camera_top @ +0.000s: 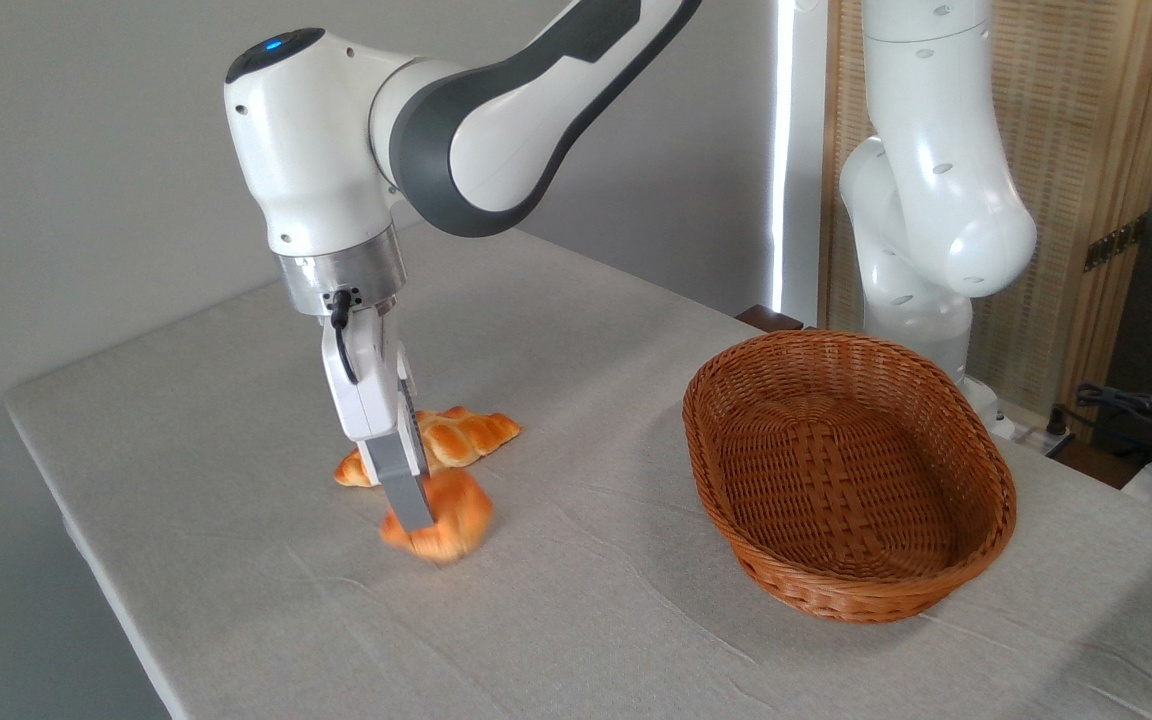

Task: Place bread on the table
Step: 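Carry the bun beside the braided loaf and lower it to the table, then open the gripper to release the bun on the table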

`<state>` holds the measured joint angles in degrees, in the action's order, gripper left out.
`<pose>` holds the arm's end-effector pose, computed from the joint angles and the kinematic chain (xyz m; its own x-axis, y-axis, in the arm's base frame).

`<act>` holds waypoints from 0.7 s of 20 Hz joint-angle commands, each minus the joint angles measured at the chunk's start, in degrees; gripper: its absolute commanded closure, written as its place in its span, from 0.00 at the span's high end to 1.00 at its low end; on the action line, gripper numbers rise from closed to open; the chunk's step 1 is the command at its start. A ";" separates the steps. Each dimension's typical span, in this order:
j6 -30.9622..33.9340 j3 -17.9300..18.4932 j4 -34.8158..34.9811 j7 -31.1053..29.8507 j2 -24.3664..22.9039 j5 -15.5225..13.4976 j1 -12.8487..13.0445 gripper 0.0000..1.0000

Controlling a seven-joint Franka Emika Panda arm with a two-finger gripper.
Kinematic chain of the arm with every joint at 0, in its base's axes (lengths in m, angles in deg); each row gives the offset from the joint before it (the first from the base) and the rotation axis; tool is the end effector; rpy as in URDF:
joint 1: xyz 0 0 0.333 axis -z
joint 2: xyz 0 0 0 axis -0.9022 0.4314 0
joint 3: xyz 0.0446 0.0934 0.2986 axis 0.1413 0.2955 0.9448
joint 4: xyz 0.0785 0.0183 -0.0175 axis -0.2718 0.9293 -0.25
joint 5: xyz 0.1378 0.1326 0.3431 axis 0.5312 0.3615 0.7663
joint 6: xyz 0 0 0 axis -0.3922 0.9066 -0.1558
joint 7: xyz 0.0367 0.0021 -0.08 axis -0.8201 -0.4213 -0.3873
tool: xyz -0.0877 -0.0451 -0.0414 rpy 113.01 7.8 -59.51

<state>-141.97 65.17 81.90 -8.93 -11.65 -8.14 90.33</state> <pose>0.5830 -0.1122 0.4473 0.2797 -0.9592 -0.0410 -0.9600 -0.2791 -0.0211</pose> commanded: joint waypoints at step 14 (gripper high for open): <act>20.83 -13.27 -17.40 -21.00 -6.75 -1.25 -19.44 1.00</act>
<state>-124.51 61.68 66.47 -20.26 -15.54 -8.33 81.51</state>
